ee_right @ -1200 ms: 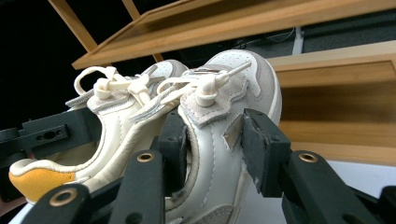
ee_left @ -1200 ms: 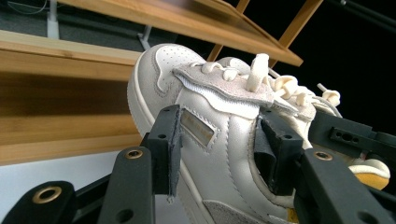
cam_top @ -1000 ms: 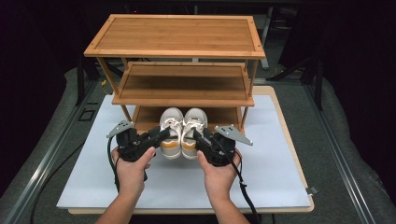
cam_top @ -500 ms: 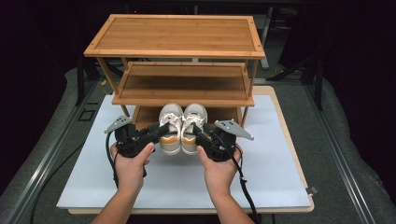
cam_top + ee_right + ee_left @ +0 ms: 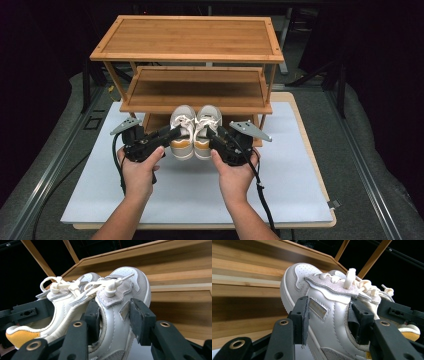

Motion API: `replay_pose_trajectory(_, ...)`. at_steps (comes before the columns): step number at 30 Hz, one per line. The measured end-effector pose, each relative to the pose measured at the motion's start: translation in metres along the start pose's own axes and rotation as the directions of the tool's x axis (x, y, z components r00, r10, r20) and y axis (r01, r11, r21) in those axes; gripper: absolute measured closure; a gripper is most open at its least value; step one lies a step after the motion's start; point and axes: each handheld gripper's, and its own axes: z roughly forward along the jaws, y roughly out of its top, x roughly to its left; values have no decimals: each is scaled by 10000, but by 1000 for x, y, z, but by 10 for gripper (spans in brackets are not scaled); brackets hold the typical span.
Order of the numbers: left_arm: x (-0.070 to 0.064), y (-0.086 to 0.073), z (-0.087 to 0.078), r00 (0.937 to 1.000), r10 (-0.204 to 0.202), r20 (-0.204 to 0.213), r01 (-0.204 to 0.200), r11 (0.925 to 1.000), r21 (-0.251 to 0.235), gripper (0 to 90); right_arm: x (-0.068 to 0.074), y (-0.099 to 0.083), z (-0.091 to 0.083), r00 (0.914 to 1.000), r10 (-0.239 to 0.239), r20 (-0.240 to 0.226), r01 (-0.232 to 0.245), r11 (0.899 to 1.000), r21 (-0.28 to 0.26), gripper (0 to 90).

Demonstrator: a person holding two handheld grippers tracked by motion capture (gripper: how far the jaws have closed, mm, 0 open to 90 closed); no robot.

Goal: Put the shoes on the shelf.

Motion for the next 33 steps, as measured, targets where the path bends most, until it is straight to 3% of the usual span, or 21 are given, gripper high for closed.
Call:
replay_pose_trajectory(13, -1, 19, 5, 9998, 1, -200, 6, 9994, 338, 550, 2, 19, 7, 9999, -146, 77, 142, 9986, 513, 614)
replay_pose_trajectory(33, 0, 52, 20, 9994, 195, -282, -185, 9992, 354, 550, 1, 49, 22, 9997, -104, 242, 91, 9985, 532, 614)
